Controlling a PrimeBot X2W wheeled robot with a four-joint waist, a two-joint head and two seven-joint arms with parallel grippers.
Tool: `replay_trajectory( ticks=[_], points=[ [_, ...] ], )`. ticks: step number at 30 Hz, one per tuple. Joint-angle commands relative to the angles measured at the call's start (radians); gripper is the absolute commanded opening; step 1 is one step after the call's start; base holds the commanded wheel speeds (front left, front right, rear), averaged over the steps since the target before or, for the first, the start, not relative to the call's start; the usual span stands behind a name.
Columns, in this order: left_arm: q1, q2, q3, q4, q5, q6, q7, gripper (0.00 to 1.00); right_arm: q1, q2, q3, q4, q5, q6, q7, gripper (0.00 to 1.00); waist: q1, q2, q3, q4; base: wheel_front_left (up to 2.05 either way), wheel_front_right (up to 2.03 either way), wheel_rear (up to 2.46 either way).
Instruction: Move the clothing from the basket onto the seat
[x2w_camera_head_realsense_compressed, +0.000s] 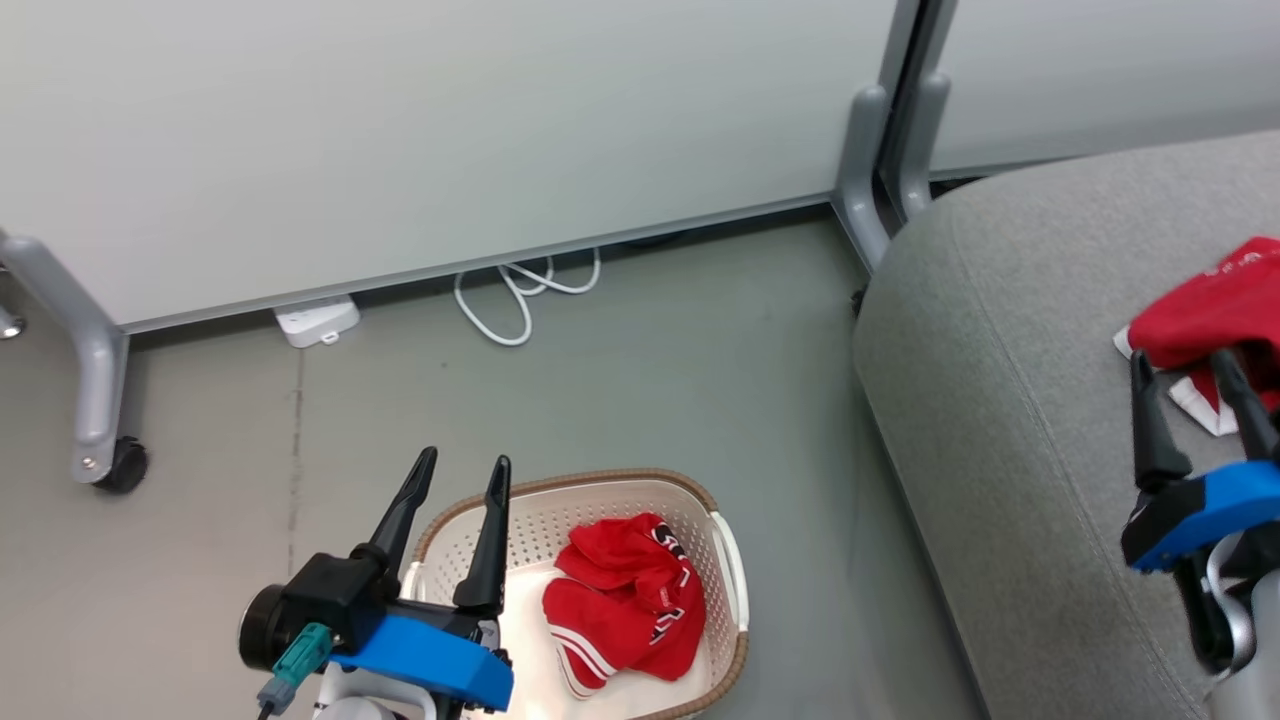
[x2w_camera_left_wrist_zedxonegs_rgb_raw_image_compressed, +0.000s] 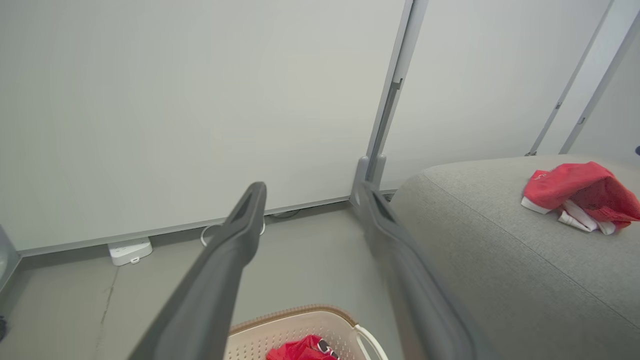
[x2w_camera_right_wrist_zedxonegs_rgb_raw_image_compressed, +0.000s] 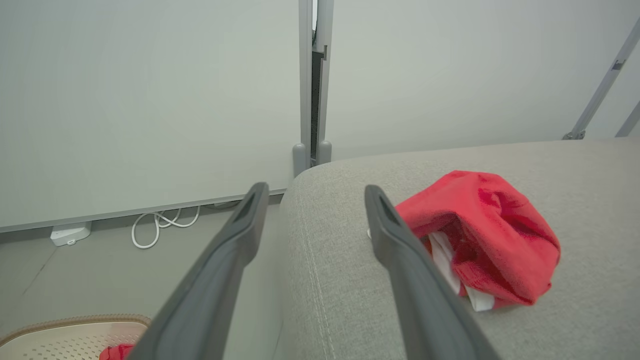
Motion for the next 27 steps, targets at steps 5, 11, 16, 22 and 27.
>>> replay_trajectory(
  ticks=[5,11,16,22,27],
  points=[
    [0.033,-0.010,0.049,-0.002,0.000,-0.002,-0.003,1.00,0.129,0.071,-0.003,-0.159,-0.029,0.000,0.043,1.00,0.0003,-0.0001,-0.049,0.054,0.00,0.00,0.00],
    [0.058,-0.020,0.107,0.002,0.001,-0.002,-0.003,1.00,0.227,0.136,0.025,-0.274,-0.040,0.000,0.079,1.00,0.0003,-0.0001,-0.079,0.084,0.00,0.00,0.00],
    [0.077,-0.018,0.131,0.017,-0.007,-0.002,-0.003,1.00,0.277,0.164,0.060,-0.326,-0.050,0.000,0.093,1.00,0.0003,-0.0001,-0.093,0.102,0.00,0.00,0.00],
    [0.090,-0.017,0.157,0.042,-0.012,-0.002,-0.003,1.00,0.302,0.178,0.104,-0.344,-0.049,0.000,0.095,1.00,0.0003,-0.0001,-0.094,0.113,0.00,0.00,0.00],
    [0.091,-0.017,0.164,0.053,-0.013,-0.002,-0.003,1.00,0.307,0.184,0.112,-0.344,-0.047,0.000,0.087,1.00,0.0003,-0.0001,-0.090,0.118,0.00,0.00,0.00]
  ],
)
